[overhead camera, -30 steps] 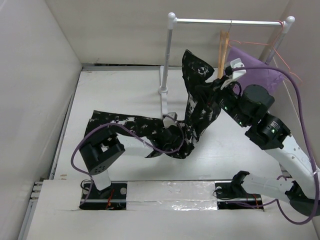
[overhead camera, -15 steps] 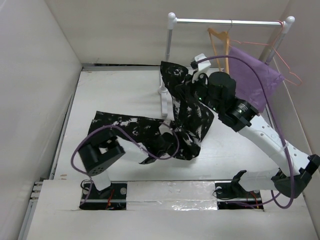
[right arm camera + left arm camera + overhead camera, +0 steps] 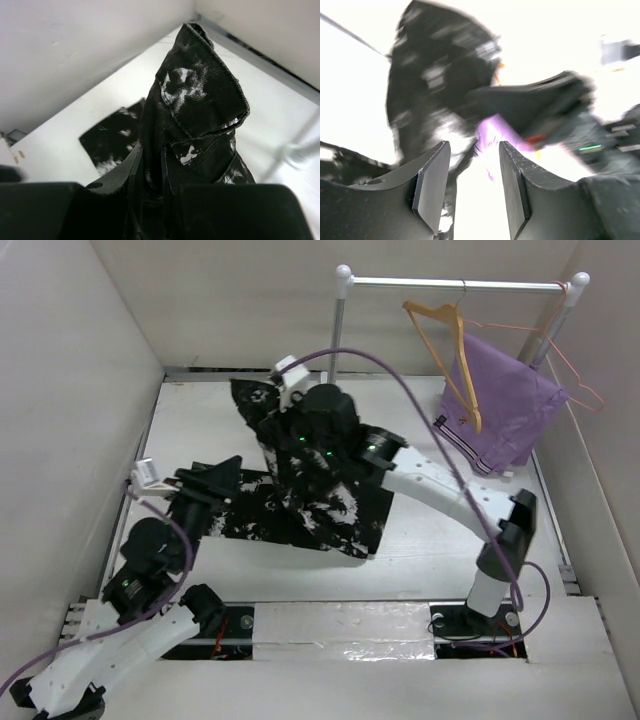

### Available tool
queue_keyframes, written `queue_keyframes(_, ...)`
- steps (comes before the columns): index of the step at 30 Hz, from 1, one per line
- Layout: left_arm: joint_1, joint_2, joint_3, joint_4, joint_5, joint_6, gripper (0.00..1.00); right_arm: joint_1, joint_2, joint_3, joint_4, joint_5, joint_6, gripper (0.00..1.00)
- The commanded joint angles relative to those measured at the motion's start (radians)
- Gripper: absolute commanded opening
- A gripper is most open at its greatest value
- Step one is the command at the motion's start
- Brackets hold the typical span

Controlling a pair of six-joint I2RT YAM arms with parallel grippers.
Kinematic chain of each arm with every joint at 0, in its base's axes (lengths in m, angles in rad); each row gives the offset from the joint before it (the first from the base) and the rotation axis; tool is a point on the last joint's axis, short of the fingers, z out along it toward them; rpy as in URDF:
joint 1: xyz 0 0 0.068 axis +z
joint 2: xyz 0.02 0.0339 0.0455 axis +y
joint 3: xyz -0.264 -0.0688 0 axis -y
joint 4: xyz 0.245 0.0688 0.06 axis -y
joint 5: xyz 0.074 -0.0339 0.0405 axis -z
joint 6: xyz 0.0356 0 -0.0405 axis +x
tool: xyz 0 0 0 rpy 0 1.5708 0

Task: Place the trousers on the hanger
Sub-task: Fold the trousers at the center of the board.

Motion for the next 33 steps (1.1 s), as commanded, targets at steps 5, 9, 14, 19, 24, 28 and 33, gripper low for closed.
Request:
queue_keyframes(5, 0.006, -0.145, 0.149, -0.324, -0.138, 0.045, 0.41, 0.198, 0.366, 0.206, 0.253, 0.0, 0.043, 0.06)
queue_keyframes(9, 0.006, -0.206, 0.15, -0.389, -0.201, 0.019, 0.41, 0.286, 0.613, 0.394, 0.158, -0.072, 0.054, 0.53)
queue_keyframes(14, 0.006, -0.239, 0.122, -0.4, -0.231, -0.012, 0.44, 0.297, 0.523, 0.261, 0.176, -0.084, 0.056, 1.0)
queue_keyframes(19, 0.006, -0.153, 0.082, -0.365, -0.193, -0.018, 0.46, 0.226, 0.213, -0.182, 0.411, -0.071, 0.086, 1.0)
queue_keyframes(24, 0.006, -0.023, -0.079, -0.22, -0.063, -0.032, 0.46, 0.151, -0.113, -0.675, 0.529, 0.006, 0.124, 0.26)
queue_keyframes(28, 0.006, 0.166, -0.197, -0.029, 0.003, -0.04, 0.54, 0.128, -0.262, -0.905, 0.503, 0.018, 0.135, 0.0)
queue_keyframes(33, 0.027, 0.418, -0.202, 0.018, -0.024, -0.039, 0.6, 0.117, -0.364, -1.086, 0.426, 0.112, 0.183, 0.42)
